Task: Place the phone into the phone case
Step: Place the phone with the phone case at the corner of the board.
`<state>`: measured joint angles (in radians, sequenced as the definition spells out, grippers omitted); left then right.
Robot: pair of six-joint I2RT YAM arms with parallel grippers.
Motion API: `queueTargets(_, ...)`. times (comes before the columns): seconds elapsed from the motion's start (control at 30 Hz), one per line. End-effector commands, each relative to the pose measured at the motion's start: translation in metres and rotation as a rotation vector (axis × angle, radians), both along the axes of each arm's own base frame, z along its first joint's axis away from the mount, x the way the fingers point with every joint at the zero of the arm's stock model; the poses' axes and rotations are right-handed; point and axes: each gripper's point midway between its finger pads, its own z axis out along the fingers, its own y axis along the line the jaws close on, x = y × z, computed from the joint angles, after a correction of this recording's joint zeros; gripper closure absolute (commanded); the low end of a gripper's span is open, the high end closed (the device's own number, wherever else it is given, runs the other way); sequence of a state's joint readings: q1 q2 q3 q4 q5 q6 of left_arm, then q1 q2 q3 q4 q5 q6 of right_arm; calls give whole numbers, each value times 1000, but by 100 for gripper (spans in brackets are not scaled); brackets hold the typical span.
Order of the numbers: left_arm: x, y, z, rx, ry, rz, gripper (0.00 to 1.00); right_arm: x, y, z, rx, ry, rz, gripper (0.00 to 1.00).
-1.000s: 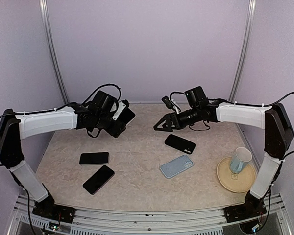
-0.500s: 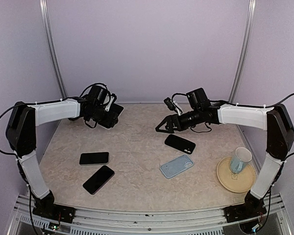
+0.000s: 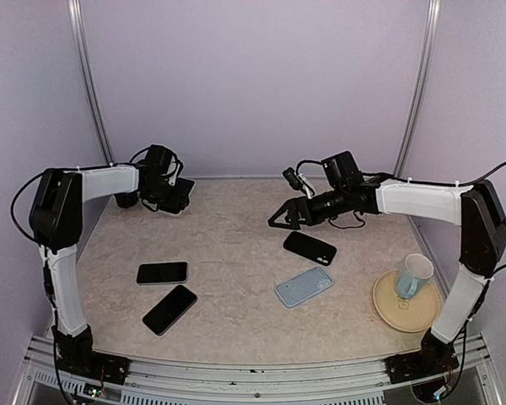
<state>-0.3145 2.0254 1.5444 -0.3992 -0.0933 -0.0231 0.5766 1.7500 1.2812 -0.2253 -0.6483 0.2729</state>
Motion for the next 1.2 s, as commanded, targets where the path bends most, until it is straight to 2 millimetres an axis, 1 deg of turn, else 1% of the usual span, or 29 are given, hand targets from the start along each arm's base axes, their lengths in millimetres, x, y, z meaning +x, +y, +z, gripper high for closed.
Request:
queueTargets(0.0, 22, 8, 11, -25, -34, 34, 54, 1, -5, 14, 9, -42, -9, 0)
queueTargets(0.17, 32, 23, -4, -38, -2, 63, 53, 2, -4, 12, 7, -34, -8, 0)
queueTargets(0.3, 39, 29, -14, -61, 22, 77, 53, 3, -3, 10, 3, -28, -7, 0)
queueTargets(0.43, 44, 34, -28, -63, 52, 96, 52, 4, -2, 10, 3, -28, -7, 0)
queueTargets(0.63, 49, 50, -43, -105, 88, 151, 50, 3, -3, 7, -2, -23, -8, 0)
queueTargets(0.67, 49, 56, -46, -107, 94, 165, 49, 3, -3, 6, -2, -22, -8, 0)
queueTargets(0.93, 47, 66, -61, -126, 136, 195, 48, 3, -3, 3, 0, -16, -7, 0)
queueTargets(1.07, 46, 69, -65, -122, 144, 212, 43, 2, -3, 3, 2, -16, -5, 0)
queueTargets(1.17, 46, 69, -68, -126, 151, 220, 38, 1, -3, 2, 1, -14, -6, 0)
